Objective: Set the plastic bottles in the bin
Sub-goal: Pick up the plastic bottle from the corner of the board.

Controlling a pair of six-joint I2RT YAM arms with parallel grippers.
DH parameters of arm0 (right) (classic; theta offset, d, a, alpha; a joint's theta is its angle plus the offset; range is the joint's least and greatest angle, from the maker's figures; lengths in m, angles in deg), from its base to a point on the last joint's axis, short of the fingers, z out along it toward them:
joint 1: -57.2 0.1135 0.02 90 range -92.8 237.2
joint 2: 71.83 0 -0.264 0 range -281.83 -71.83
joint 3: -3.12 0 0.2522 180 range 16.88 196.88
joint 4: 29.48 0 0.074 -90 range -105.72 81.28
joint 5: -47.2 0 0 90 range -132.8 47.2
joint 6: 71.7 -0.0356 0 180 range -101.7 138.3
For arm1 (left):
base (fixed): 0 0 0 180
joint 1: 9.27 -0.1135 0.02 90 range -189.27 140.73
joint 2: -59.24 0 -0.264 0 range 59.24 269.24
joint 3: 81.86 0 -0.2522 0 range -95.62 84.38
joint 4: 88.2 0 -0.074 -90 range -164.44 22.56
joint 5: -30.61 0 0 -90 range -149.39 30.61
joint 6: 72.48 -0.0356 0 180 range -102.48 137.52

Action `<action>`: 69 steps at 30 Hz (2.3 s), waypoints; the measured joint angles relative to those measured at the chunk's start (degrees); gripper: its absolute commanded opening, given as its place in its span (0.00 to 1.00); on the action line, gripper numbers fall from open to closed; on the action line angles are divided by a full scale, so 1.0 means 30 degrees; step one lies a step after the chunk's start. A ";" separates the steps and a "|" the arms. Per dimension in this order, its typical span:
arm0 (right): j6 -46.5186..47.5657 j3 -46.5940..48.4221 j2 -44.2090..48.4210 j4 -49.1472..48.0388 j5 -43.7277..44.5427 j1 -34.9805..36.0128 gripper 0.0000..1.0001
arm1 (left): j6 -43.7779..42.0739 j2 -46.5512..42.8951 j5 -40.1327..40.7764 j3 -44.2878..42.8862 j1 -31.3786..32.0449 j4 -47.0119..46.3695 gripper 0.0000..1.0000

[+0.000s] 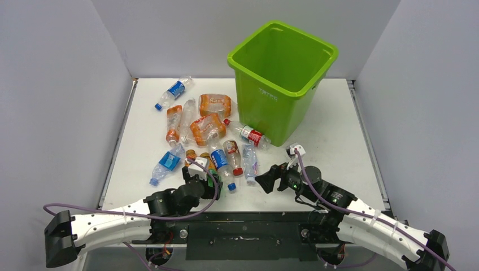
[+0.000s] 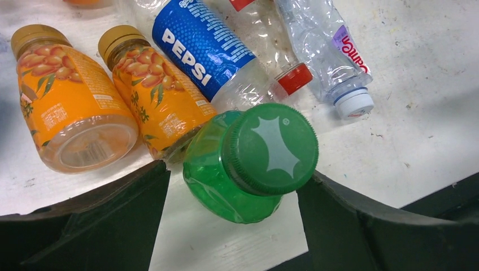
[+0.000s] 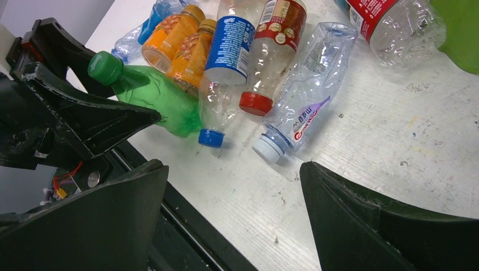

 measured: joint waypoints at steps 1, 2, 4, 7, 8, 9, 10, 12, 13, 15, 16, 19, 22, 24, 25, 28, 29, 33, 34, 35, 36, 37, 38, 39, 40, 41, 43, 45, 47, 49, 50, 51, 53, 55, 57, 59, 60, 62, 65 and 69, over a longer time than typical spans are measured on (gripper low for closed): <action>0.0000 0.0051 0.0000 0.0058 0.0000 0.0007 0.90 | -0.0007 0.0073 0.0015 0.0146 0.0000 -0.0386 0.70; 0.0007 0.0117 0.0000 0.0124 0.0000 0.0007 0.90 | -0.0022 0.0095 0.0022 0.0270 0.0007 -0.0714 0.65; 0.0007 0.0204 0.0007 0.0153 0.0000 0.0007 0.90 | -0.0109 0.0087 0.0015 0.0627 0.0022 -0.1617 0.55; 0.0007 0.0270 0.0007 0.0197 0.0000 0.0022 0.90 | -0.0452 0.0058 -0.0015 0.1158 0.0051 -0.2907 0.37; 0.0007 0.0270 0.0007 0.0204 -0.0007 0.0029 0.90 | -0.0488 0.0051 -0.0022 0.1253 0.0051 -0.3147 0.31; 0.0000 0.0277 0.0007 0.0233 -0.0007 0.0029 0.90 | -0.0605 0.0007 -0.0087 0.1362 0.0051 -0.3417 0.27; 0.0007 0.0284 0.0007 0.0270 -0.0007 0.0029 0.90 | -0.0729 -0.0087 -0.0189 0.1443 0.0058 -0.3606 0.24; 0.0007 0.0437 0.0000 0.0415 -0.0036 0.0066 0.90 | -0.1071 -0.0503 -0.0517 0.1472 0.0073 -0.3716 0.19; 0.0007 0.0568 0.0000 0.0452 -0.0087 0.0095 0.90 | -0.1253 -0.0845 -0.0707 0.1472 0.0073 -0.3716 0.17; 0.0022 0.1027 -0.0007 0.0685 -0.0299 0.0131 0.89 | -0.1421 -0.1727 -0.1086 0.1275 0.0066 -0.3293 0.14; 0.0036 0.1326 -0.0022 0.0780 -0.0444 0.0131 0.90 | -0.1545 -0.2157 -0.1362 0.0940 0.0066 -0.2769 0.12; 0.0080 0.2623 -0.0102 0.0831 -0.1151 0.0131 0.90 | -0.2222 -0.2973 -0.2834 -0.1428 0.0066 -0.0816 0.07; 0.0066 0.3934 -0.0160 0.0408 -0.2142 0.0131 0.90 | -0.3475 -0.2455 -0.4976 -0.5799 0.0066 0.1231 0.01; 0.0015 0.4568 -0.0160 -0.0393 -0.2849 0.0131 0.90 | -0.4364 -0.1661 -0.6492 -0.8801 0.0066 0.2259 0.00; -0.0036 0.4823 -0.0160 -0.0816 -0.3162 0.0131 0.90 | -0.4852 -0.1224 -0.7271 -1.0178 0.0066 0.2769 0.00; -0.0328 0.5719 -0.0328 -0.1770 -0.3949 0.0131 0.90 | -0.6419 -0.0080 -0.9573 -1.3019 -0.0007 0.3963 0.00; -0.0430 0.6091 -0.0459 -0.2047 -0.4167 0.0131 0.90 | -0.6929 0.0226 -1.0426 -1.3508 -0.0080 0.4306 0.00; -0.0568 0.7854 -0.1202 -0.2769 -0.5115 0.0131 0.90 | -0.9005 0.1428 -1.3959 -1.3741 -0.0597 0.5231 0.00; -0.0510 0.8349 -0.1479 -0.2674 -0.5275 0.0138 0.90 | -0.9362 0.1698 -1.4885 -1.3559 -0.0845 0.5311 0.00; -0.0393 0.8932 -0.1763 -0.2397 -0.5428 0.0138 0.90 | -0.9734 0.2047 -1.5970 -1.3304 -0.1209 0.5326 0.00; -0.0219 0.9602 -0.2062 -0.1953 -0.5537 0.0138 0.90 | -0.9996 0.2346 -1.6881 -1.3041 -0.1588 0.5319 0.00; 0.0015 1.0287 -0.2375 -0.1413 -0.5603 0.0138 0.90 | -1.0120 0.2557 -1.7573 -1.2837 -0.1916 0.5319 0.00; 0.0248 1.0972 -0.2710 -0.0794 -0.5625 0.0146 0.90 | -1.0222 0.2820 -1.8739 -1.2480 -0.2506 0.5136 0.00; 0.0525 1.1642 -0.3045 -0.0095 -0.5625 0.0153 0.90 | -1.0287 0.2922 -1.9496 -1.2218 -0.2805 0.5005 0.00; 0.0765 1.2254 -0.3366 0.0568 -0.5625 0.0153 0.91 | -1.0280 0.3089 -2.0422 -1.1897 -0.3541 0.4758 0.00; 0.1027 1.2779 -0.3614 0.1253 -0.5625 0.0160 0.91 | -1.0236 0.3213 -2.1478 -1.1533 -0.4262 0.4408 0.00; 0.1421 1.3500 -0.3942 0.2499 -0.5625 0.0175 0.93 | -0.9923 0.3461 -2.3176 -1.1030 -0.5413 0.3563 0.00; 0.1785 1.4010 -0.4160 0.3840 -0.5603 0.0226 0.94 | -0.9384 0.3738 -2.4531 -1.0506 -0.6280 0.2433 0.00; 0.2025 1.4178 -0.4320 0.4677 -0.5595 0.0262 0.95 | -0.8677 0.3978 -2.5580 -1.0025 -0.6798 0.1341 0.00; 0.2171 1.4200 -0.4466 0.5515 -0.5537 0.0291 0.97 | -0.7861 0.4175 -2.6505 -0.9551 -0.7242 0.0226 0.00; 0.2222 1.4200 -0.4561 0.5865 -0.5479 0.0328 0.97 | -0.7446 0.4218 -2.6848 -0.9326 -0.7453 -0.0262 0.00; 0.2244 1.4200 -0.4634 0.6076 -0.5442 0.0372 0.98 | -0.7096 0.4248 -2.7103 -0.9129 -0.7613 -0.0641 0.00; 0.2251 1.4200 -0.4779 0.6353 -0.5391 0.0488 0.98 | -0.6579 0.4255 -2.7416 -0.8874 -0.7825 -0.1129 0.00; 0.2237 1.4185 -0.4896 0.6426 -0.5268 0.0641 0.97 | -0.6237 0.4255 -2.7627 -0.8750 -0.7847 -0.1566 0.00; 0.2222 1.4185 -0.5013 0.6368 -0.5202 0.0838 0.95 | -0.5996 0.4226 -2.7758 -0.8692 -0.7847 -0.1821 0.00; 0.2157 1.4185 -0.5231 0.6251 -0.5042 0.1202 0.93 | -0.5901 0.4153 -2.7773 -0.8641 -0.7847 -0.1974 0.00; 0.2157 1.4185 -0.5370 0.6193 -0.4932 0.1486 0.92 | -0.5880 0.4109 -2.7773 -0.8633 -0.7847 -0.2004 0.00; 0.2157 1.4185 -0.5778 0.6047 -0.4568 0.2244 0.90 | -0.5850 0.4029 -2.7773 -0.8626 -0.7847 -0.2106 0.00; 0.2178 1.4185 -0.6506 0.5931 -0.3694 0.3475 0.87 | -0.5843 0.3905 -2.7766 -0.8604 -0.7847 -0.2302 0.00; 0.2324 1.4185 -0.7300 0.5916 -0.2171 0.4816 0.78 | -0.5756 0.3694 -2.7766 -0.8400 -0.7847 -0.2441 0.00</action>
